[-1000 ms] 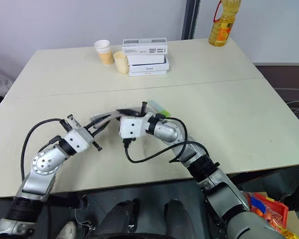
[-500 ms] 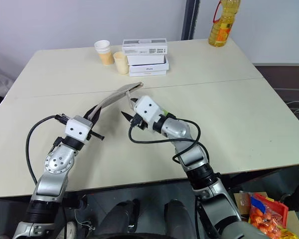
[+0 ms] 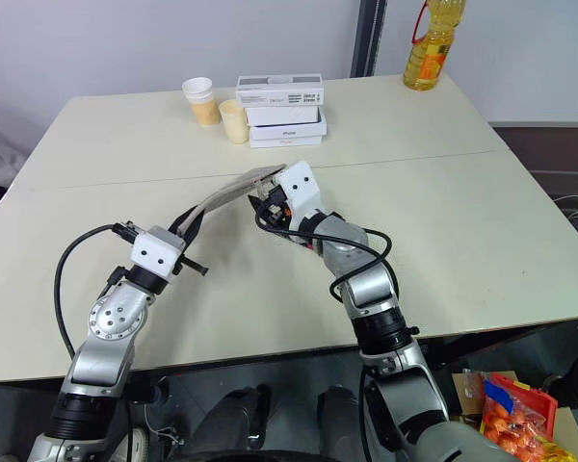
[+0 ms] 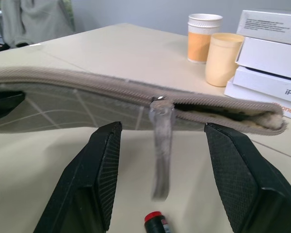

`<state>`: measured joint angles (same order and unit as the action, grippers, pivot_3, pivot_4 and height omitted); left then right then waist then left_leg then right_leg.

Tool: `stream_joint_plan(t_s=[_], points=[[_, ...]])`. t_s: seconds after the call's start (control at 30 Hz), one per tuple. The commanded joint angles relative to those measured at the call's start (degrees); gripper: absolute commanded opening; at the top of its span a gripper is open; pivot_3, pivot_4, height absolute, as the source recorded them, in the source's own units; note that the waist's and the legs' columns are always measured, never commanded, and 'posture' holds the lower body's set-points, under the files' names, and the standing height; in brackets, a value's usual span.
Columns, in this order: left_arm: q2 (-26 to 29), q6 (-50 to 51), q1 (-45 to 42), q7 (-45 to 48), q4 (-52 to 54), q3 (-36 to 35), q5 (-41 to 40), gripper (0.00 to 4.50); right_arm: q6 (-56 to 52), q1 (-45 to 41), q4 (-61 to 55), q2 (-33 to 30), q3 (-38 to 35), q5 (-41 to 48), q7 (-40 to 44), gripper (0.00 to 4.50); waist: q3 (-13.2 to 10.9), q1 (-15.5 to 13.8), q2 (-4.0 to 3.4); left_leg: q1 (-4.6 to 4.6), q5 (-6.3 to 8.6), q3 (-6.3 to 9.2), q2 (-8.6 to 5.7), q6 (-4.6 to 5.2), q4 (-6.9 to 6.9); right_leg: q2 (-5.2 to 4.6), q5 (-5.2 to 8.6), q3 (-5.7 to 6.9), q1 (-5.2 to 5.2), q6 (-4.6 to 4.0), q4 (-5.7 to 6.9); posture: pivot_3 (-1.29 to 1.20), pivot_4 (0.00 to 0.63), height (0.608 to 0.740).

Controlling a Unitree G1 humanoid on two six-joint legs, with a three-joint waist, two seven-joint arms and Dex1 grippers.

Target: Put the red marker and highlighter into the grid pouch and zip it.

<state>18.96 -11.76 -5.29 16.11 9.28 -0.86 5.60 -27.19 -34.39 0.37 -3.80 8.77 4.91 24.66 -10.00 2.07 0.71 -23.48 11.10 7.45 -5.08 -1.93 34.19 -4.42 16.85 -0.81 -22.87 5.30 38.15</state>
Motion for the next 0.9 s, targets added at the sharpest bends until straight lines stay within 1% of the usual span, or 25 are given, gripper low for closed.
stream_joint_plan(t_s=[0.03,0.07,0.1,0.23,0.4,0.63,0.8,0.9], points=[[0.30,-0.51,0.09,0.36,3.01,-0.19,-0.91,0.00,0.67,-1.71,-0.52,0.65,-0.56,0.81,-0.70,2.55,0.00,-0.02,0.00,0.00,0.00,0.00,0.00,0.00,0.00,0.00,0.00,0.00,0.00,0.00,0.00,0.00,0.150,0.740],[0.30,-0.57,0.18,0.44,3.06,-0.14,-0.88,0.00,0.66,-1.76,-0.51,0.72,-0.59,1.03,-0.66,2.28,0.00,-0.01,0.00,0.00,0.00,0.00,0.00,0.00,0.00,0.00,0.00,0.00,0.00,0.00,0.00,0.00,0.150,0.740],[0.29,-0.60,0.23,0.48,3.09,-0.12,-0.85,0.00,0.65,-1.80,-0.51,0.76,-0.60,1.18,-0.65,1.88,0.00,0.00,0.00,0.00,0.00,0.00,0.00,0.00,0.00,0.00,0.00,0.00,0.00,0.00,0.00,0.00,0.150,0.740],[0.13,-0.79,0.05,0.53,2.69,0.02,-0.63,0.00,0.03,-2.02,-0.93,0.85,-0.04,1.83,-0.15,0.04,0.00,0.01,0.00,0.00,0.00,0.00,0.00,0.00,0.00,0.00,0.00,0.00,0.00,0.00,0.00,0.00,0.150,0.740],[-0.09,-1.23,0.01,0.40,2.23,0.26,-0.26,0.00,-0.33,-2.06,-1.94,0.93,1.24,1.97,0.73,0.04,0.00,0.00,0.00,0.00,0.00,0.00,0.00,0.00,0.00,0.00,0.00,0.00,0.00,0.00,0.00,0.00,0.150,0.740],[-0.38,-3.10,0.10,-0.22,0.09,0.74,0.59,0.00,-0.10,-0.89,-7.31,-0.02,8.88,1.88,7.05,0.04,0.00,0.21,0.00,0.00,0.00,0.00,0.01,0.00,-0.01,0.00,0.00,0.00,-0.01,0.00,0.00,0.00,0.150,0.740],[-0.50,-4.39,0.18,-0.37,-1.28,0.88,0.81,0.00,-0.32,-1.04,-9.52,0.05,12.51,1.66,9.30,0.04,0.00,0.07,0.00,0.00,0.00,0.01,0.00,0.00,0.00,0.00,0.00,0.01,0.00,0.00,-0.01,0.00,0.150,0.740],[-0.50,-4.85,0.36,-0.38,-1.66,0.93,0.84,0.00,-0.33,-1.38,-9.91,-0.03,13.38,1.62,10.04,0.04,0.00,0.06,0.00,0.00,0.00,0.01,0.00,0.00,0.00,-0.01,0.00,0.01,0.00,0.00,-0.01,0.00,0.150,0.740]])
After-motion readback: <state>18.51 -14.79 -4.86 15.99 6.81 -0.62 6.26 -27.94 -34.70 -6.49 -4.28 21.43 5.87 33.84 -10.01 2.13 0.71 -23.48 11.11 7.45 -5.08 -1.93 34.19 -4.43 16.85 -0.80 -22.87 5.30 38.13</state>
